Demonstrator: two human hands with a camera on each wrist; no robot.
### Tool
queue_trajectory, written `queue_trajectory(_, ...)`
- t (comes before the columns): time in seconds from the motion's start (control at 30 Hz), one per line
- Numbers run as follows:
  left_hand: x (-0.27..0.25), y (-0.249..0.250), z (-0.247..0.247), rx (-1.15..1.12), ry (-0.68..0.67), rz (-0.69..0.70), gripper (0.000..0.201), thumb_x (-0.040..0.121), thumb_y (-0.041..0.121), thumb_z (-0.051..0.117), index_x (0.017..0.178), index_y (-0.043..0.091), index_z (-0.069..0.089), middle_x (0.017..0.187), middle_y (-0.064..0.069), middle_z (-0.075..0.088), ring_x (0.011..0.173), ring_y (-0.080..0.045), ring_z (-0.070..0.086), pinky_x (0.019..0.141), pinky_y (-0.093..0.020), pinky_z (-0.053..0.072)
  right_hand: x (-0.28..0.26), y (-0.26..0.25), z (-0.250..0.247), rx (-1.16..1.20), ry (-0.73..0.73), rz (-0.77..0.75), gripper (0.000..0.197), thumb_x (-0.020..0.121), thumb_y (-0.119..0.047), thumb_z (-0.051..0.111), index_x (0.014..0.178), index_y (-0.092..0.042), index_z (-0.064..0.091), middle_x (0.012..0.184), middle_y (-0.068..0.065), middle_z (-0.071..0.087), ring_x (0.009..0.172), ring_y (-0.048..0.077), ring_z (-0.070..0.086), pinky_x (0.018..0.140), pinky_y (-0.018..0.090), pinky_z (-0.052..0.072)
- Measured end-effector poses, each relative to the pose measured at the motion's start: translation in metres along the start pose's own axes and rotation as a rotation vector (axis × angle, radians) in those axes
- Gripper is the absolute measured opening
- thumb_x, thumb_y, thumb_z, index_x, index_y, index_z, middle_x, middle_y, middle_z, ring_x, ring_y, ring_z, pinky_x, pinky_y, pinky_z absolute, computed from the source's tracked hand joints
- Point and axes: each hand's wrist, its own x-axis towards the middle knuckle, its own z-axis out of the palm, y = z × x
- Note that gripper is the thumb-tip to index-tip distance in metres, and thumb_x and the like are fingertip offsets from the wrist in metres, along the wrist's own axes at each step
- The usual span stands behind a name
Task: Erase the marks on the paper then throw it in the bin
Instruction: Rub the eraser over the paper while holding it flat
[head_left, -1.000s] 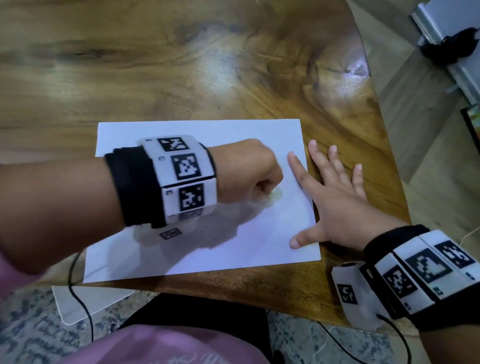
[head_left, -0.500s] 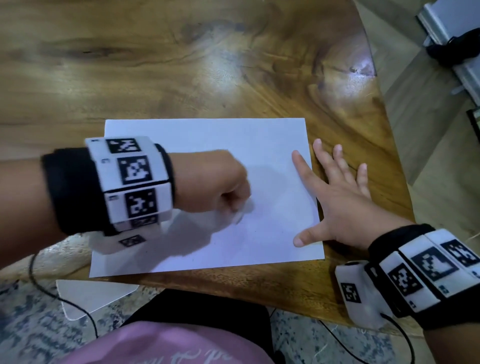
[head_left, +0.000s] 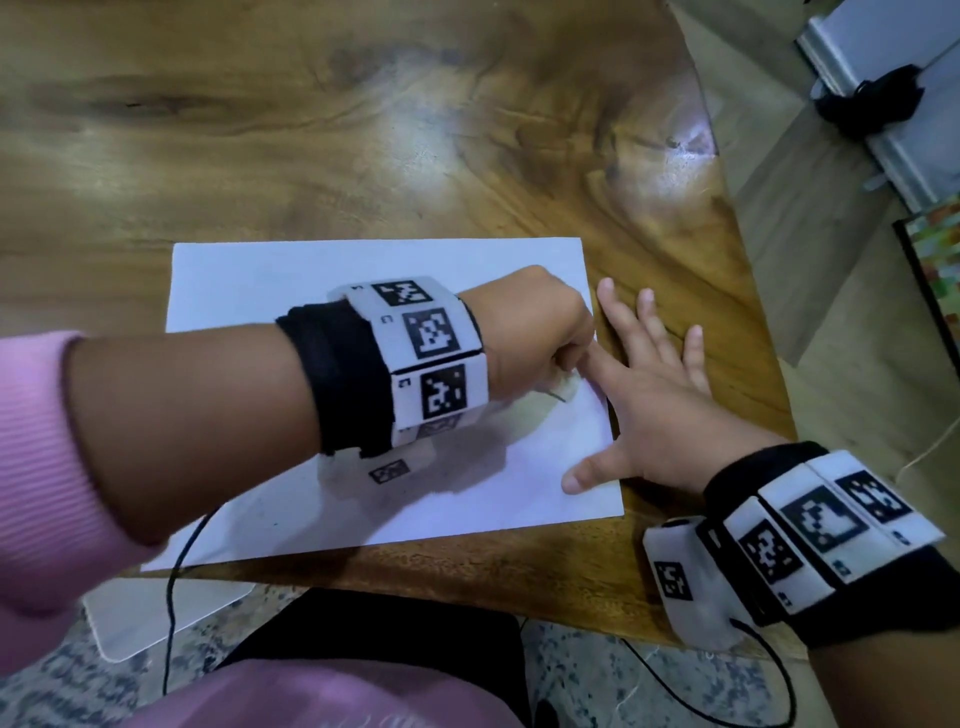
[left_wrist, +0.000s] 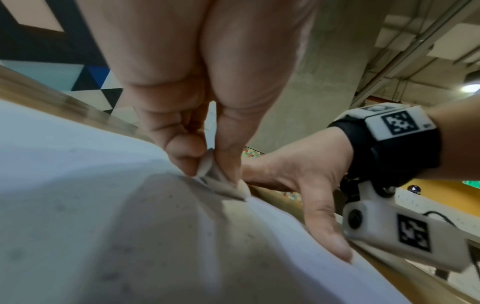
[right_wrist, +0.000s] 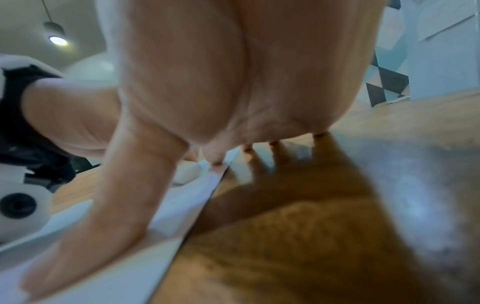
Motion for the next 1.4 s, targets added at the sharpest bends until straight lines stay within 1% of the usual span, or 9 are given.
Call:
queue_trajectory(0.1,-0.017,0.000,0.003,-0.024,-0.062,0.058,0.006,0.077,0.016,0.060,0.076,0.012,0.064,0.065,0.006,0.054,0.069,-0.015,0.049,0.055,-0.018,0.034,0.000,0.001,0.001,0.000,0.009,-0.001,0.139,0.045,-0.064,0.078,0.135,-0.050,-0.027,0.141,-0.011,-0.048,0.129,0.019,-0.046,0.107,0.055,-0.023)
queue_trajectory(0.27,-0.048,-0.017,0.007,-0.023,-0.438,0.071,0.011,0.071,0.007,0.064,0.074,0.016,0.070,0.083,0.002,0.070,0.078,-0.013,0.064,0.074,-0.026,0.051,0.000,0.001,0.001,-0.003,-0.002,0.005,0.141,0.047,-0.063,0.079,0.134,-0.049,-0.031,0.140,-0.010,-0.050,0.128,0.020,-0.047,0.107,0.054,-0.024)
queue_trajectory(0.43,-0.010,-0.003,-0.005,0.060,-0.074,0.063,0.007,0.078,0.019,0.064,0.080,0.013,0.067,0.083,-0.003,0.067,0.081,-0.022,0.060,0.066,-0.022,0.037,0.000,0.000,0.001,-0.012,0.006,0.001,0.139,0.047,-0.064,0.078,0.135,-0.049,-0.029,0.140,-0.010,-0.049,0.129,0.020,-0.046,0.107,0.055,-0.023)
queue_trajectory(0.6,-0.041,-0.020,0.005,-0.022,-0.245,0.101,0.007,0.070,0.009,0.061,0.072,0.011,0.068,0.078,-0.002,0.068,0.072,-0.018,0.061,0.063,-0.022,0.042,0.000,0.000,0.001,-0.013,0.010,0.008,0.140,0.047,-0.065,0.078,0.128,-0.051,-0.035,0.140,-0.010,-0.049,0.128,0.018,-0.047,0.107,0.053,-0.023)
queue_trajectory(0.7,-0.060,-0.040,0.012,-0.159,-0.388,-0.075,0.011,0.067,-0.001,0.061,0.065,0.008,0.068,0.074,-0.002,0.071,0.067,-0.011,0.065,0.066,-0.027,0.056,0.001,0.000,0.001,-0.012,0.002,0.014,0.141,0.047,-0.064,0.078,0.131,-0.050,-0.034,0.140,-0.010,-0.049,0.128,0.019,-0.047,0.107,0.053,-0.024)
queue_trajectory(0.77,-0.058,-0.043,0.012,-0.153,-0.340,-0.107,0.012,0.074,0.004,0.058,0.065,0.008,0.066,0.069,-0.007,0.070,0.067,-0.017,0.063,0.074,-0.036,0.057,0.000,0.000,0.000,-0.013,-0.001,0.008,0.140,0.048,-0.064,0.078,0.132,-0.049,-0.034,0.140,-0.010,-0.050,0.127,0.019,-0.048,0.107,0.053,-0.024)
queue_trajectory(0.93,-0.021,-0.008,-0.002,0.012,-0.071,0.030,0.010,0.077,0.024,0.065,0.080,0.015,0.066,0.079,0.002,0.060,0.074,-0.015,0.051,0.061,-0.021,0.029,-0.001,0.001,0.001,-0.005,0.007,-0.004,0.140,0.046,-0.065,0.078,0.131,-0.051,-0.032,0.140,-0.010,-0.049,0.127,0.017,-0.047,0.108,0.055,-0.023)
queue_trajectory(1.1,0.001,0.009,0.001,0.021,0.013,-0.041,0.016,0.080,0.021,0.062,0.090,0.010,0.064,0.098,-0.008,0.065,0.092,-0.024,0.056,0.079,-0.031,0.042,0.002,0.003,0.002,0.003,0.037,-0.008,0.130,0.043,-0.064,0.079,0.142,-0.050,-0.004,0.141,-0.014,-0.047,0.125,0.012,-0.046,0.107,0.053,-0.023)
queue_trajectory(1.4,-0.031,0.005,0.007,0.041,-0.335,0.104,0.010,0.080,0.018,0.061,0.081,0.011,0.069,0.076,0.001,0.062,0.072,-0.015,0.056,0.062,-0.021,0.039,0.001,0.003,0.003,-0.010,0.030,-0.004,0.140,0.046,-0.065,0.078,0.131,-0.051,-0.033,0.140,-0.012,-0.049,0.126,0.016,-0.047,0.106,0.053,-0.024)
